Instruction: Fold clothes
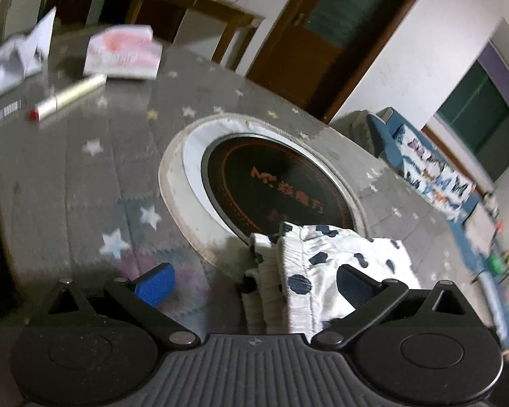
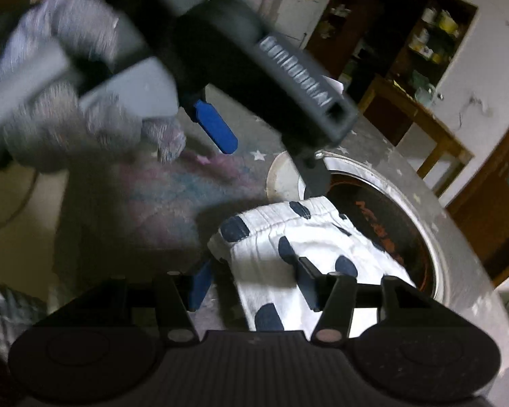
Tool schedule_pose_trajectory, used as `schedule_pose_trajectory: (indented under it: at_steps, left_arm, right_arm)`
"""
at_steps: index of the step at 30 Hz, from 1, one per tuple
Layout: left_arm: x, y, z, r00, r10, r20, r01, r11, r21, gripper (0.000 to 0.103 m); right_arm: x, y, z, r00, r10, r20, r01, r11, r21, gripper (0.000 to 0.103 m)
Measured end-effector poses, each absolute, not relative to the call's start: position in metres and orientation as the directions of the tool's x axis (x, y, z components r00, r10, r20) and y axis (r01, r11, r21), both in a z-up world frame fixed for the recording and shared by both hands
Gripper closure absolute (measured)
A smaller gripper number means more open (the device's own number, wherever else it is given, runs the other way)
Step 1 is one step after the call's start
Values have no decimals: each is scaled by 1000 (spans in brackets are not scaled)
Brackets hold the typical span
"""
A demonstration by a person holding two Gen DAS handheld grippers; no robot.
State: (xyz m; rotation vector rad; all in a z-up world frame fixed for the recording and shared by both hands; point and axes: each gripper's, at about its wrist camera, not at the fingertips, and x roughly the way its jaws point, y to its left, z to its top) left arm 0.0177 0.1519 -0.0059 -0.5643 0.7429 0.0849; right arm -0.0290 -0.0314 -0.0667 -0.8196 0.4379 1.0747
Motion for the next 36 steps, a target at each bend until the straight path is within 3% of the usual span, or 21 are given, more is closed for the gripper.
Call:
schedule_pose_trajectory:
  at_steps: [3, 9, 20, 23, 26, 27, 30, 36]
  left_arm:
    - [19, 154, -11, 733, -162, -661, -271, 822, -501, 0]
    - [21, 150, -19, 720, -223, -658, -277, 776, -566, 0]
    - [27, 141, -31, 714, -329, -617, -316, 635, -705, 3]
    - [30, 140, -34, 711, -351, -609, -318, 613, -724, 13]
    - [34, 140, -37, 706, -365, -607, -323, 596, -735, 38]
    - [34, 140, -40, 703, -364, -611, -329, 595, -733, 52]
    - [36, 139, -44, 700, -363, -615, -323, 606, -726, 66]
    - [36, 141, -46, 703, -360, -613, -308, 623, -720, 70]
  right_arm:
    - [-33, -25, -76, 460, 581, -672, -880, 200, -430, 50]
    - [-22, -31, -68, 441, 621, -648, -897, 280, -341, 75]
    - [-11, -61, -43, 419, 684, -597, -902, 387, -190, 81]
    - [-11, -69, -40, 419, 694, -585, -902, 391, -182, 81]
    - [-13, -76, -39, 412, 700, -583, -905, 390, -171, 81]
    - [-14, -78, -39, 410, 703, -582, -906, 390, -168, 81]
    - [-5, -89, -36, 396, 713, -578, -903, 415, -108, 78]
    - [18, -113, -27, 369, 735, -568, -884, 467, 29, 75]
